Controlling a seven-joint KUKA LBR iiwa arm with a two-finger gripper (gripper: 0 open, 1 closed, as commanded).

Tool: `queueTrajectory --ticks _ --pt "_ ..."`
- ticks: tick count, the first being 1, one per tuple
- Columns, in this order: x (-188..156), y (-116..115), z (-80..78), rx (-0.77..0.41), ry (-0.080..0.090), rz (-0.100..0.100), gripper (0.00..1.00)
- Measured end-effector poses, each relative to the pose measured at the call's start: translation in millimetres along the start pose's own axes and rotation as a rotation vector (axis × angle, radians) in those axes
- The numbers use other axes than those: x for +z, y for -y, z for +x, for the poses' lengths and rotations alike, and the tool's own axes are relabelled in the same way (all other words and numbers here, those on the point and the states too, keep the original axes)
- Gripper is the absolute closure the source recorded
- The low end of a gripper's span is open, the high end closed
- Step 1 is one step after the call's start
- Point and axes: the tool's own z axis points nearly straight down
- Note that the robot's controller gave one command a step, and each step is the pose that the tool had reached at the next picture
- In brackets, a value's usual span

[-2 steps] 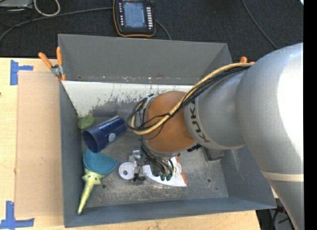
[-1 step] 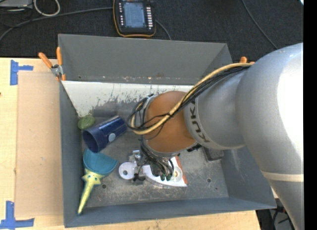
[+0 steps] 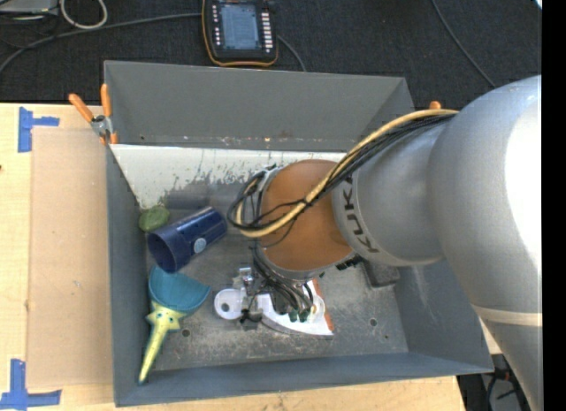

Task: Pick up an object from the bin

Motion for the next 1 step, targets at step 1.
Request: queueTrajectory --ticks 1 --pt "-32.4 0.0 1.3 0.001 -0.004 0.001 1.00"
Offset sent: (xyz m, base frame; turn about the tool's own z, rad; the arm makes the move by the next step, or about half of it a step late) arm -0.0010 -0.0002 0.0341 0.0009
